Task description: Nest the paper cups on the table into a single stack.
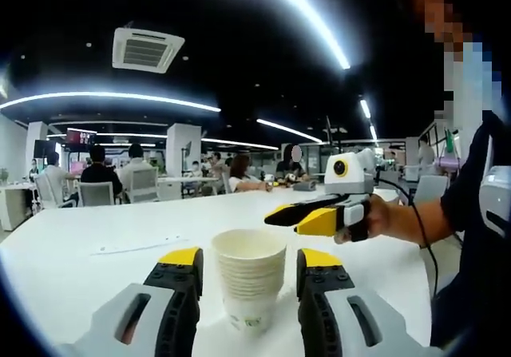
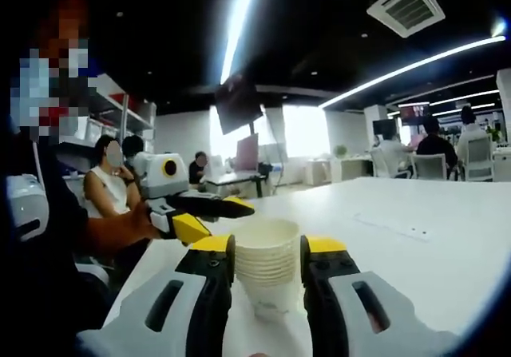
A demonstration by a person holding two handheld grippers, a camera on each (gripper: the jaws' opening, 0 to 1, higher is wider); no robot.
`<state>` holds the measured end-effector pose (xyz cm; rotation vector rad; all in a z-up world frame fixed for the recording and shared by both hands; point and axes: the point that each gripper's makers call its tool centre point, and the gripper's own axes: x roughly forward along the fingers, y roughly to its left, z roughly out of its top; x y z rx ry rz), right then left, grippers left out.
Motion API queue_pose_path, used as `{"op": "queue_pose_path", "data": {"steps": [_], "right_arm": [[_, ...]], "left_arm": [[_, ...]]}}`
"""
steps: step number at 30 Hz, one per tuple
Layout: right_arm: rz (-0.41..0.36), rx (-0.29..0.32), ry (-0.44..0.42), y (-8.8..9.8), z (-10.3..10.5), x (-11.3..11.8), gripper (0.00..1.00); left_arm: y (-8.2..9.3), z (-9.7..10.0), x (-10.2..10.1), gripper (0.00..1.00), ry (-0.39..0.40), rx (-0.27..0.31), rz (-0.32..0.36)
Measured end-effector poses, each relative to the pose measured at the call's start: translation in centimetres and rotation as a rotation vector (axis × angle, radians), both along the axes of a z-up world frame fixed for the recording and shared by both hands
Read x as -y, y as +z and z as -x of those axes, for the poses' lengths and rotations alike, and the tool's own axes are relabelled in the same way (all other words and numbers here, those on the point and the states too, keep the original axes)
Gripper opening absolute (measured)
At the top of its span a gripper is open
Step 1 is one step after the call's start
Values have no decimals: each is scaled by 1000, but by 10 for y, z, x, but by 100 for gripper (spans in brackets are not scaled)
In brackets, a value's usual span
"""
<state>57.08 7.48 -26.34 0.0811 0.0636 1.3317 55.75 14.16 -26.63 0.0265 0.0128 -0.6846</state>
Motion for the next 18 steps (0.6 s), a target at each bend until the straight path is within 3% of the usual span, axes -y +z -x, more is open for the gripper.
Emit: {"op": "queue_pose_path", "data": {"steps": [8, 18], "right_arm": [[8, -9, -21, -14, 1, 13, 45], [29, -38, -37, -37, 4, 21, 46]], "left_arm": [[-14, 7, -8, 51, 26, -25, -3], [-35, 13, -10, 52, 39, -61, -13]]}}
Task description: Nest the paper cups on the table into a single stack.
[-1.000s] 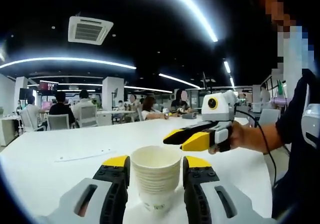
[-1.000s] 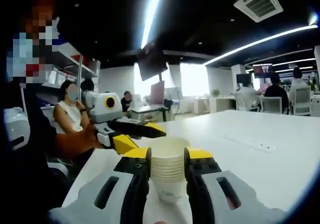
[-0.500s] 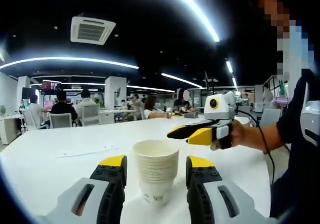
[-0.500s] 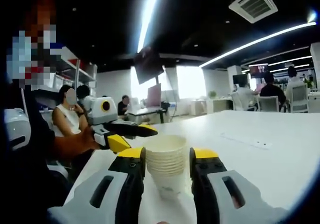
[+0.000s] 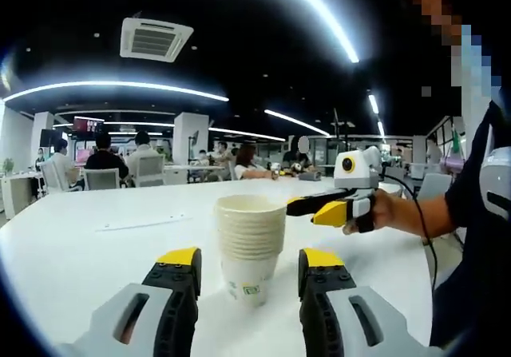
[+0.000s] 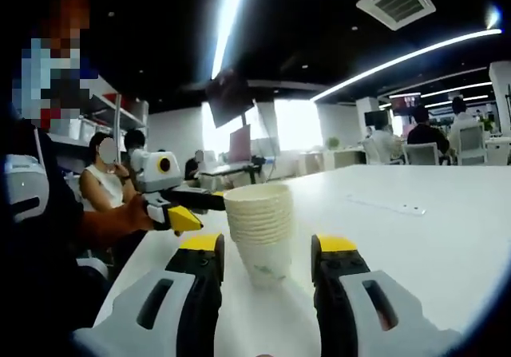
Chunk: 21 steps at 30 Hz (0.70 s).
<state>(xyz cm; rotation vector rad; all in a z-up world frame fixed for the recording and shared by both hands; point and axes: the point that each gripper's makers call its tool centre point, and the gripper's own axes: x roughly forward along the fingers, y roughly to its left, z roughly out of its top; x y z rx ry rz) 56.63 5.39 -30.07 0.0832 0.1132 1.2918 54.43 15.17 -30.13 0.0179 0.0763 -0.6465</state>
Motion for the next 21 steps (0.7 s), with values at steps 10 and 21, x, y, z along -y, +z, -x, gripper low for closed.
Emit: {"op": "queue_pose_path", "data": {"steps": [10, 21], "right_arm": [[30, -6, -4, -14, 4, 0, 46], [58, -2, -13, -26, 2, 0, 52]], "left_arm": [[-10, 1, 0, 52, 7, -15, -3], [-24, -2, 4, 55, 15, -32, -28]]}}
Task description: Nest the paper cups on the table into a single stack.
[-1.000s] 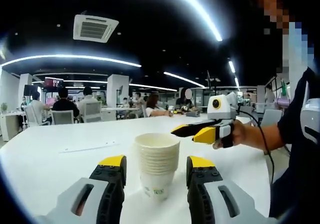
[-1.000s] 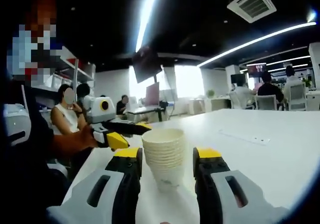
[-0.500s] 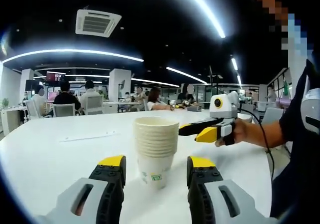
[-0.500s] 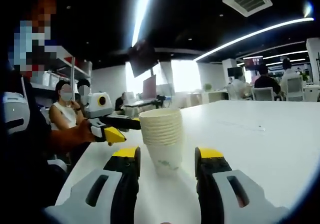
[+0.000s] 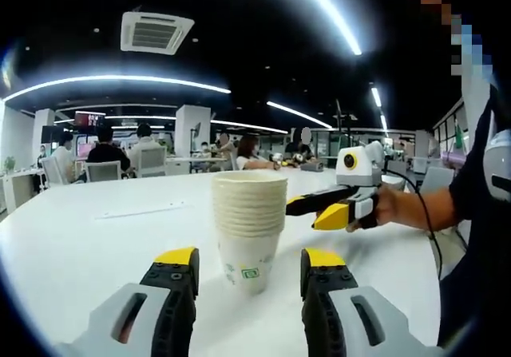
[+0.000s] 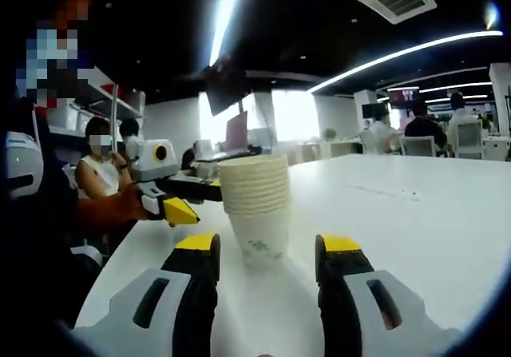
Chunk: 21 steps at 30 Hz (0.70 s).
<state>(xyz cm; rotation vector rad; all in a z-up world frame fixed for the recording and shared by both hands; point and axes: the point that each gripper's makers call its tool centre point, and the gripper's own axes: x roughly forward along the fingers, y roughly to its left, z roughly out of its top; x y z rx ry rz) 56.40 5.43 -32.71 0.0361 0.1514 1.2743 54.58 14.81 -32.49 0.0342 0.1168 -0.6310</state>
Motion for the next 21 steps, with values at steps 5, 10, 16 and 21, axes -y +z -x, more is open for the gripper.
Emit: {"op": "queue_pose_path", "data": {"steps": [5, 10, 16, 21], "right_arm": [[18, 12, 4, -4, 1, -3, 53], [37, 21, 13, -9, 0, -10, 53], [33, 27, 11, -11, -5, -15, 49], [29, 29, 15, -13, -8, -21, 48]], "left_arm": [[-2, -3, 1, 55, 3, -2, -1], [-5, -9, 3, 53, 7, -3, -11], [-9, -15, 6, 50, 6, -6, -21], [-11, -16, 10, 49, 0, -8, -22]]}}
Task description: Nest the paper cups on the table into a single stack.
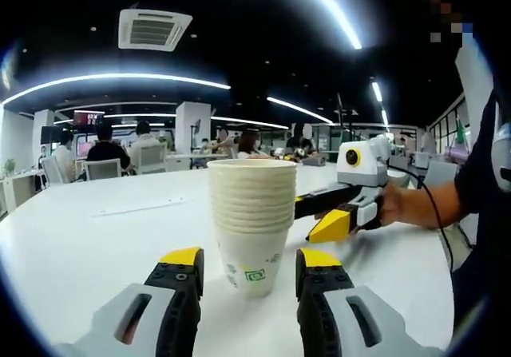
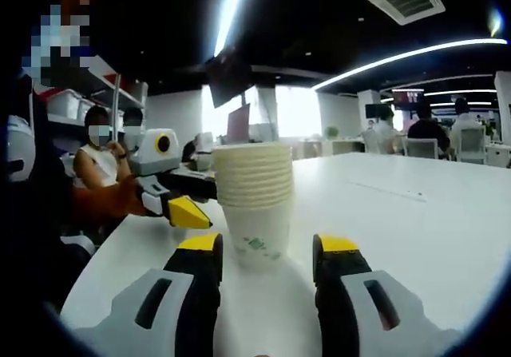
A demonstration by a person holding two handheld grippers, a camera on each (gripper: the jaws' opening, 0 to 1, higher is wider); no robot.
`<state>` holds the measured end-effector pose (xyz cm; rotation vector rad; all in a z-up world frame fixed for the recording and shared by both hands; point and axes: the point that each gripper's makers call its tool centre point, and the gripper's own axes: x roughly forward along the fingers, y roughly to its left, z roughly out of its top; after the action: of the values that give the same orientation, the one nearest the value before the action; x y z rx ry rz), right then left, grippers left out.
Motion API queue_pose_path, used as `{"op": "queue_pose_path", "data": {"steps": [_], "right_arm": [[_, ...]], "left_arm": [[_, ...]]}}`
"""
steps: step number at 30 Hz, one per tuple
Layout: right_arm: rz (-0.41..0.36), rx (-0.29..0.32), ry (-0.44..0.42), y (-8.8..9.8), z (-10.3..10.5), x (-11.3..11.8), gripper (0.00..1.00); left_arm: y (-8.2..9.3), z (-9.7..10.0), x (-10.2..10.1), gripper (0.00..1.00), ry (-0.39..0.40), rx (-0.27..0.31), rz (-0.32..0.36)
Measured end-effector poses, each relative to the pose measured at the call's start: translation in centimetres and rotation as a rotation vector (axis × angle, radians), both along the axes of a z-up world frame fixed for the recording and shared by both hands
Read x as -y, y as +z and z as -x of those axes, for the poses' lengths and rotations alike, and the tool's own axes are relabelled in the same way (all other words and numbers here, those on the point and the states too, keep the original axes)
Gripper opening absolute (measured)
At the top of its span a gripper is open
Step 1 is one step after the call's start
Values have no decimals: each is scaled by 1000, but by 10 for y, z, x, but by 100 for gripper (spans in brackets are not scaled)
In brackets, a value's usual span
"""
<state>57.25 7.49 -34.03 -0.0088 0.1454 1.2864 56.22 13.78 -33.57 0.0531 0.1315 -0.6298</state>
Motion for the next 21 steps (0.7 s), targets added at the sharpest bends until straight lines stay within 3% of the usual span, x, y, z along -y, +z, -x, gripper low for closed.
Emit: {"op": "queue_pose_path", "data": {"steps": [15, 21], "right_arm": [[-56, -15, 39, -2, -11, -12, 44], [-84, -2, 65, 1, -5, -16, 42]], "left_arm": [[-5, -8, 4, 46, -6, -1, 4], [-6, -8, 6, 44, -19, 6, 3]]}}
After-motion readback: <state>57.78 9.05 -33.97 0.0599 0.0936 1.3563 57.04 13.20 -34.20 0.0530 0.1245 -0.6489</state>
